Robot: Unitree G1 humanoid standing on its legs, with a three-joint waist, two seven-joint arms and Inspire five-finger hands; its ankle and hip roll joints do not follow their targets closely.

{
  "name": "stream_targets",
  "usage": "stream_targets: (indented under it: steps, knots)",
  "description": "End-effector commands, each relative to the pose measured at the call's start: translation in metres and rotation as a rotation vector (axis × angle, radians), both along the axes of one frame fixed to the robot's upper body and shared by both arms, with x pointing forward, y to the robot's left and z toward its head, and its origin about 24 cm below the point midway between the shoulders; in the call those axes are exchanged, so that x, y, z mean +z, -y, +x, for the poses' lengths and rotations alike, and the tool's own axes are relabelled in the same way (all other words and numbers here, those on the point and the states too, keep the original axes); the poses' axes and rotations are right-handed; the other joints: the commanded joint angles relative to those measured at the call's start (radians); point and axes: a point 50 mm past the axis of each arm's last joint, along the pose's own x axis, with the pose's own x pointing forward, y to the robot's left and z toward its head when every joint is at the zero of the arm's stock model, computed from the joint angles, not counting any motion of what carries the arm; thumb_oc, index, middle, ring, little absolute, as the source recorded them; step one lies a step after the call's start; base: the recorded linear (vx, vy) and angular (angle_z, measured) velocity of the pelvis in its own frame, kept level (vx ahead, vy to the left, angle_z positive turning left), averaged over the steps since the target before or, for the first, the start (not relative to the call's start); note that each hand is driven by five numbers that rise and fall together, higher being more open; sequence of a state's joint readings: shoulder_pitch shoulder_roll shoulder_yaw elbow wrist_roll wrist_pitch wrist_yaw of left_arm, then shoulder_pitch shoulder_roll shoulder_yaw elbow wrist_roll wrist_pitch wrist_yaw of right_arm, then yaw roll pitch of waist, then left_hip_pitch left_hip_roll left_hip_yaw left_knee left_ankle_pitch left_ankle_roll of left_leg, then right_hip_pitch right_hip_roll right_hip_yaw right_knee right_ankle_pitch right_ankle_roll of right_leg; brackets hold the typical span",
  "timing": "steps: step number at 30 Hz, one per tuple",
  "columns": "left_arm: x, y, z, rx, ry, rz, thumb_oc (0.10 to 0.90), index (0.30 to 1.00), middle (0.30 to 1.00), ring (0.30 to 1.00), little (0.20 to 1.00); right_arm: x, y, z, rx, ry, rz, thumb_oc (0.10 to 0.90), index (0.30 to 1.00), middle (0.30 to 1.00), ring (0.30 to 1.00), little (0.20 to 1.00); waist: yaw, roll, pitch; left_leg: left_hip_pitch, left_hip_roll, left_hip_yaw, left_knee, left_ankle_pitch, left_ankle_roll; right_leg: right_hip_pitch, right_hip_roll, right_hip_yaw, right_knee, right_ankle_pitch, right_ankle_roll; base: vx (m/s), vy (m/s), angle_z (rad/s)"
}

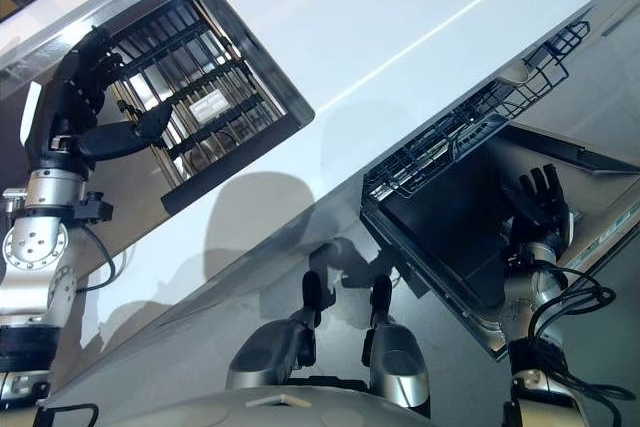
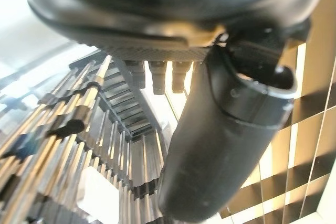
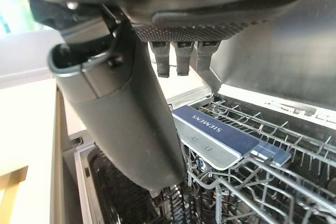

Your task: Pick up plates and place into dishwasher.

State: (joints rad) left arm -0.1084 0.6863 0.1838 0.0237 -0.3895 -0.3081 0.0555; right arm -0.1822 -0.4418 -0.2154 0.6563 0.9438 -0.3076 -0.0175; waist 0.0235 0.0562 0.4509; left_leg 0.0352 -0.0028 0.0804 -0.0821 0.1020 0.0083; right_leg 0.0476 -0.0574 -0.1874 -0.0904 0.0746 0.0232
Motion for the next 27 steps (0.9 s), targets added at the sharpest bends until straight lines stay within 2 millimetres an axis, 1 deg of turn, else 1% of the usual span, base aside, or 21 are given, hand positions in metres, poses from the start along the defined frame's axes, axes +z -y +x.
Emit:
stream_targets:
  steps: [1, 3, 6, 8, 12, 15, 17, 19, 21, 22, 24, 25, 26, 27]
  knots:
    - [0.050, -0.003, 0.001, 0.014, 0.203, 0.083, 0.800, 0.900, 0.900, 0.900, 0.900, 0.057, 0.030, 0.014, -0.038, 0.147, -0.160, 0.800, 0.900, 0.900, 0.900, 0.900, 0.011, 0.023, -0.039, -0.079, -0.046, -0.002, 0.121, -0.110, 0.000, -0.050, 0.003, -0.041, 0.142, -0.109, 0.027, -0.01, -0.020, 0.12]
    - [0.053, -0.002, 0.003, 0.012, 0.210, 0.088, 0.800, 0.900, 0.900, 0.900, 0.900, 0.058, 0.034, 0.017, -0.055, 0.121, -0.165, 0.800, 0.900, 0.900, 0.900, 0.900, 0.017, 0.026, -0.033, -0.087, -0.047, -0.006, 0.123, -0.109, -0.002, -0.055, 0.001, -0.045, 0.146, -0.111, 0.025, -0.01, -0.027, 0.10]
    - [0.061, -0.001, 0.005, 0.010, 0.226, 0.099, 0.800, 0.900, 0.900, 0.900, 0.900, 0.065, 0.037, 0.023, -0.063, 0.104, -0.180, 0.800, 0.900, 0.900, 0.900, 0.900, 0.027, 0.034, -0.017, -0.102, -0.049, -0.018, 0.129, -0.107, -0.003, -0.069, -0.001, -0.050, 0.156, -0.114, 0.019, -0.02, -0.036, 0.07]
    - [0.066, 0.000, 0.006, 0.011, 0.240, 0.103, 0.800, 0.900, 0.900, 0.900, 0.900, 0.072, 0.036, 0.029, -0.057, 0.112, -0.203, 0.800, 0.900, 0.900, 0.900, 0.900, 0.031, 0.038, -0.004, -0.114, -0.049, -0.025, 0.135, -0.106, -0.004, -0.082, -0.003, -0.053, 0.168, -0.117, 0.015, -0.02, -0.028, 0.13]
    - [0.073, 0.002, 0.008, 0.012, 0.260, 0.106, 0.800, 0.900, 0.900, 0.900, 0.900, 0.086, 0.027, 0.043, -0.005, 0.137, -0.242, 0.800, 0.900, 0.900, 0.900, 0.900, 0.037, 0.044, 0.015, -0.135, -0.053, -0.040, 0.144, -0.102, -0.003, -0.112, -0.005, -0.056, 0.193, -0.122, 0.008, -0.02, -0.012, 0.15]
    - [0.076, 0.004, 0.009, 0.012, 0.271, 0.110, 0.800, 0.900, 0.900, 0.900, 0.900, 0.097, 0.017, 0.056, 0.083, 0.156, -0.272, 0.800, 0.900, 0.900, 0.900, 0.900, 0.042, 0.047, 0.025, -0.146, -0.057, -0.050, 0.148, -0.099, -0.001, -0.133, -0.007, -0.059, 0.211, -0.124, 0.004, 0.00, 0.000, 0.00]
    - [0.078, 0.006, 0.010, 0.005, 0.275, 0.115, 0.800, 0.900, 0.900, 0.900, 0.900, 0.106, 0.012, 0.064, 0.142, 0.188, -0.263, 0.800, 0.900, 0.900, 0.900, 0.900, 0.048, 0.050, 0.031, -0.153, -0.059, -0.058, 0.153, -0.097, -0.001, -0.145, -0.010, -0.061, 0.225, -0.127, 0.001, 0.00, 0.000, 0.00]
    - [0.082, 0.010, 0.012, -0.007, 0.283, 0.125, 0.800, 0.900, 0.900, 0.900, 0.900, 0.125, 0.000, 0.078, 0.226, 0.240, -0.287, 0.800, 0.900, 0.900, 0.900, 0.900, 0.058, 0.057, 0.038, -0.164, -0.062, -0.067, 0.157, -0.093, 0.001, -0.160, -0.013, -0.063, 0.240, -0.130, -0.002, 0.00, 0.000, 0.00]
    - [0.083, 0.012, 0.013, -0.012, 0.287, 0.130, 0.800, 0.900, 0.900, 0.900, 0.900, 0.136, -0.006, 0.084, 0.262, 0.267, -0.321, 0.800, 0.900, 0.900, 0.900, 0.900, 0.063, 0.061, 0.041, -0.169, -0.063, -0.071, 0.158, -0.090, 0.001, -0.168, -0.015, -0.064, 0.246, -0.130, -0.002, 0.00, -0.008, 0.09]
    - [0.086, 0.014, 0.013, -0.021, 0.292, 0.130, 0.800, 0.900, 0.900, 0.900, 0.900, 0.154, -0.017, 0.093, 0.292, 0.310, -0.381, 0.800, 0.900, 0.900, 0.900, 0.900, 0.072, 0.066, 0.041, -0.173, -0.065, -0.078, 0.155, -0.085, 0.001, -0.176, -0.015, -0.066, 0.250, -0.130, -0.004, 0.00, 0.001, 0.11]
    - [0.087, 0.014, 0.013, -0.027, 0.295, 0.130, 0.800, 0.900, 0.900, 0.900, 0.900, 0.172, -0.032, 0.100, 0.329, 0.358, -0.442, 0.800, 0.900, 0.900, 0.900, 0.900, 0.079, 0.070, 0.041, -0.174, -0.066, -0.084, 0.151, -0.084, 0.003, -0.181, -0.016, -0.069, 0.255, -0.132, -0.005, 0.00, 0.001, 0.04]
    - [0.087, 0.014, 0.013, -0.029, 0.297, 0.129, 0.800, 0.900, 0.900, 0.900, 0.900, 0.183, -0.042, 0.104, 0.347, 0.377, -0.504, 0.800, 0.900, 0.900, 0.900, 0.900, 0.082, 0.070, 0.042, -0.175, -0.066, -0.087, 0.150, -0.083, 0.004, -0.184, -0.015, -0.070, 0.257, -0.133, -0.007, 0.00, 0.000, 0.00]
    - [0.087, 0.014, 0.013, -0.029, 0.298, 0.128, 0.800, 0.900, 0.900, 0.900, 0.900, 0.185, -0.045, 0.105, 0.349, 0.384, -0.517, 0.800, 0.900, 0.900, 0.900, 0.900, 0.081, 0.070, 0.042, -0.176, -0.066, -0.087, 0.149, -0.083, 0.004, -0.185, -0.015, -0.070, 0.257, -0.134, -0.008, 0.00, 0.000, 0.00]
    - [0.086, 0.014, 0.014, -0.033, 0.298, 0.126, 0.800, 0.900, 0.900, 0.900, 0.900, 0.195, -0.057, 0.108, 0.372, 0.415, -0.544, 0.800, 0.900, 0.900, 0.900, 0.900, 0.086, 0.070, 0.041, -0.177, -0.067, -0.089, 0.149, -0.081, 0.003, -0.186, -0.015, -0.071, 0.258, -0.134, -0.009, 0.00, 0.000, 0.00]
